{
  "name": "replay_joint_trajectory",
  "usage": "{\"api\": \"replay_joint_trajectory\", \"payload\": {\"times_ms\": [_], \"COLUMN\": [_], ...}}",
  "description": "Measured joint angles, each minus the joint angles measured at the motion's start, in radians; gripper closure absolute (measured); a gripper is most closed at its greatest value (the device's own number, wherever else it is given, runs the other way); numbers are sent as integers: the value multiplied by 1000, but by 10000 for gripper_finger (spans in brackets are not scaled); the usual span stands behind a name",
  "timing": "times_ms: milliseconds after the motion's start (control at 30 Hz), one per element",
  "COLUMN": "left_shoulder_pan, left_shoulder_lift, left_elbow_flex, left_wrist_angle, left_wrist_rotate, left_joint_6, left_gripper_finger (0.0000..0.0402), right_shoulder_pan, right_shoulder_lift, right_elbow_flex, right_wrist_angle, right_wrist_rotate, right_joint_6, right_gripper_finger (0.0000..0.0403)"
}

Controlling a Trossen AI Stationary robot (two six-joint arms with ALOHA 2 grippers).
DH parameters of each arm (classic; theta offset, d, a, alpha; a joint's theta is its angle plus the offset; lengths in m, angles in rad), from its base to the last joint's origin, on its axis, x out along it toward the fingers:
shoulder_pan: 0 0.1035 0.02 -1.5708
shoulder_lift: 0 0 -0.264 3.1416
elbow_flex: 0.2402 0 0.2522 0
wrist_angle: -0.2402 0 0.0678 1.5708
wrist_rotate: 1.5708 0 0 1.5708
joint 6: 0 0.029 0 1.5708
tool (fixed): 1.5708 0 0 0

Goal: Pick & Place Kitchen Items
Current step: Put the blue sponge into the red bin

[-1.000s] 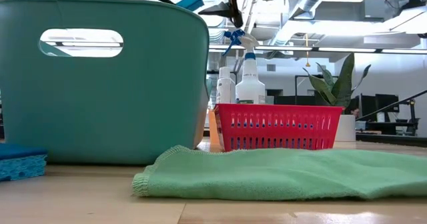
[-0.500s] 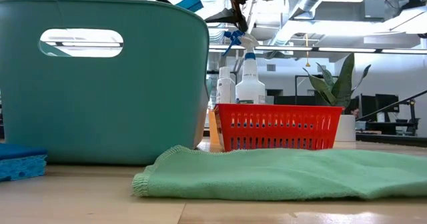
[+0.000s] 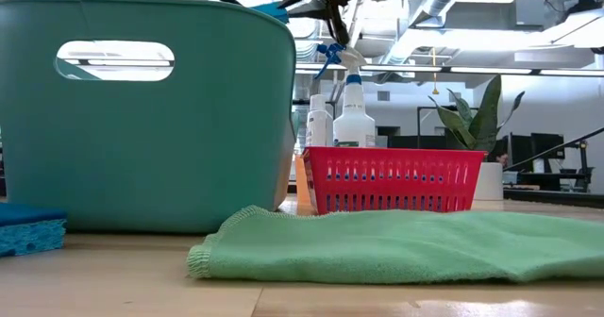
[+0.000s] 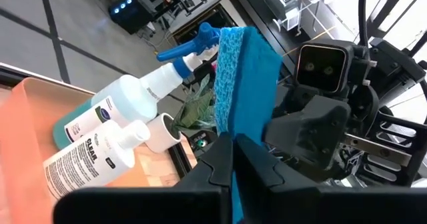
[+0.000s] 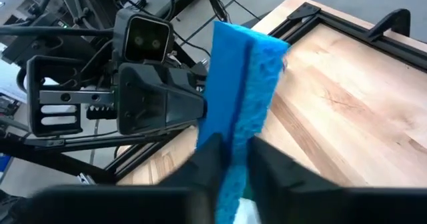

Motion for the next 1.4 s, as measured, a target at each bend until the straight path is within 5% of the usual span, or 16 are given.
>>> {"api": "replay_joint_trajectory", "payload": {"times_ms": [100,567,733,1033,1400], "left_shoulder_pan": [0,0,1,42,55], "left_shoulder_lift": [0,-170,-274,-367,-362], "left_elbow_flex": [0,0,0,1,0], "left_wrist_angle": [-1,-383,-414,-438,-448], "left_wrist_rotate": [8,48,41,38,38], "left_joint_6": [2,-56,46,137,136], "left_gripper_finger": [397,278,249,248,254], "right_shoulder_pan": [0,-28,-43,-39,37], "right_shoulder_lift": [0,-49,-91,-104,-25], "right_elbow_flex": [0,0,0,0,1], "right_wrist_angle": [0,-190,-348,-751,-887], "right_wrist_rotate": [-1,7,-150,-326,-387], "right_joint_6": [-9,-63,-125,-400,-613], "right_gripper_finger": [391,401,402,402,403]}}
